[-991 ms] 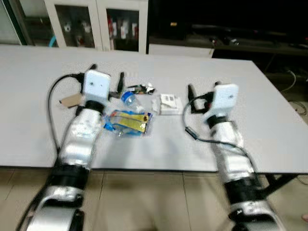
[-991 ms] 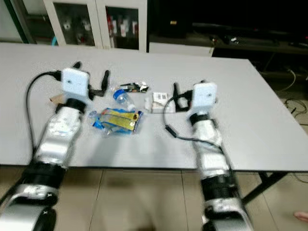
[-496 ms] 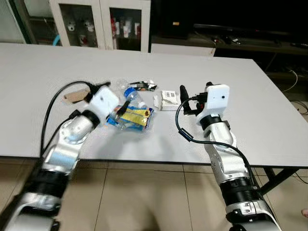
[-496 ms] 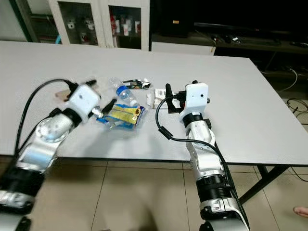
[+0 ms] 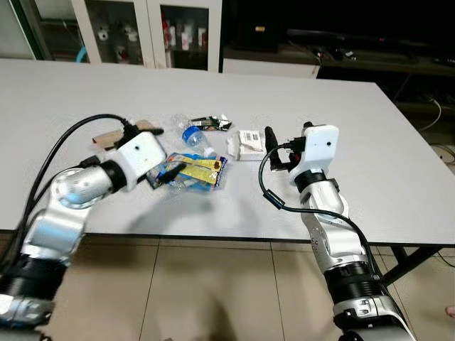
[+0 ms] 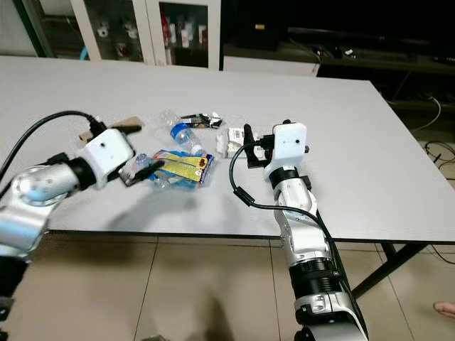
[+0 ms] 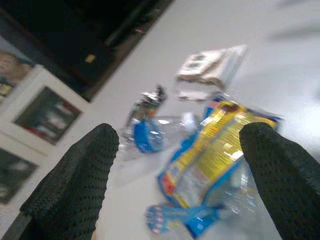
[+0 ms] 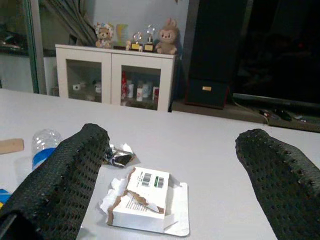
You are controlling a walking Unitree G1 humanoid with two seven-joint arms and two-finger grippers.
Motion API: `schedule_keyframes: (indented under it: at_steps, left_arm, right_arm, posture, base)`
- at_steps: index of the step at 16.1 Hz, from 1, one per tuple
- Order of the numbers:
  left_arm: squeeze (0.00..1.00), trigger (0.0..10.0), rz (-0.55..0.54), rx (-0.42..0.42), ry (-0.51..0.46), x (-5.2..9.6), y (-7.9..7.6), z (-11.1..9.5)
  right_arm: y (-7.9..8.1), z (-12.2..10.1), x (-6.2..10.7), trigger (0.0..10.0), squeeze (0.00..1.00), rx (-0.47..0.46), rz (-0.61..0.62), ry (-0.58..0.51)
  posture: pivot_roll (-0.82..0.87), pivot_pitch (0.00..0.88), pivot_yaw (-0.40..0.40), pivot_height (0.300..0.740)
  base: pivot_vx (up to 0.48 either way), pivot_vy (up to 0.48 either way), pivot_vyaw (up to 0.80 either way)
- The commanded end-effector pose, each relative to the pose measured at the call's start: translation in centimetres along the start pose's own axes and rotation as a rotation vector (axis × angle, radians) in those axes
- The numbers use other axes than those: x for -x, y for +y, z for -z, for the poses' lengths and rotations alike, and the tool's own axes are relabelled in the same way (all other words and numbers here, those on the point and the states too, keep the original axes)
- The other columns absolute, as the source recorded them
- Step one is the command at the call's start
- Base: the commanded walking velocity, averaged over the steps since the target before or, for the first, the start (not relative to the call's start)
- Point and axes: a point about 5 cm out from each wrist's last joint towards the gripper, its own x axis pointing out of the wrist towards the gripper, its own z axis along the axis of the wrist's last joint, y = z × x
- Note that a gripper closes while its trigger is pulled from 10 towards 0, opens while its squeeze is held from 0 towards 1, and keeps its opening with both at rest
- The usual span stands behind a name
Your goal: Picking trash to rubbish bin
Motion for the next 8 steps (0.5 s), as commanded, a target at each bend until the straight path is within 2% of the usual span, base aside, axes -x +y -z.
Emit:
schedule_keyframes:
  at_steps: [1, 2, 4, 5, 6, 8]
  left_arm:
    - [0.00, 10.0, 0.051, 0.035, -0.029, 0.4, 0.0, -0.7]
    - [0.00, 10.0, 0.101, 0.088, -0.047, 0.7, -0.3, -0.9]
    - [0.00, 10.0, 0.183, 0.130, -0.014, 1.4, -1.1, -0.4]
    - [0.00, 10.0, 0.248, 0.144, 0.024, 1.5, -2.2, 0.3]
    - [0.00, 10.0, 0.261, 0.133, 0.062, 1.4, -2.7, 0.7]
    - [0.00, 10.0, 0.213, 0.092, 0.128, 1.1, -2.6, 1.9]
  right_arm:
    - [-0.1, 0.3, 0.1, 10.0, 0.00, -0.008, 0.000, 0.018]
    - [0.0, 0.3, 0.1, 10.0, 0.00, -0.009, -0.007, 0.020]
    - [0.0, 0.4, 0.1, 10.0, 0.00, -0.009, -0.009, 0.022]
    - [0.0, 0.4, 0.1, 10.0, 0.00, -0.009, -0.011, 0.025]
    - [0.0, 0.5, 0.1, 10.0, 0.00, -0.008, -0.016, 0.027]
    - [0.0, 0.5, 0.1, 10.0, 0.00, -0.009, -0.016, 0.028]
  posture:
    - [0.01, 0.031, -0.070, 0.740]
    - [0.01, 0.032, -0.070, 0.740]
    - [0.01, 0.033, -0.072, 0.740]
    - [0.01, 0.034, -0.072, 0.740]
    - [0.01, 0.035, -0.072, 0.740]
    - [0.01, 0.035, -0.074, 0.740]
  base:
    - [0.000, 0.000, 0.00]
    - [0.000, 0.000, 0.00]
    - [0.000, 0.000, 0.00]
    - [0.000, 0.000, 0.00]
    - [0.000, 0.000, 0.00]
    - [0.000, 0.000, 0.00]
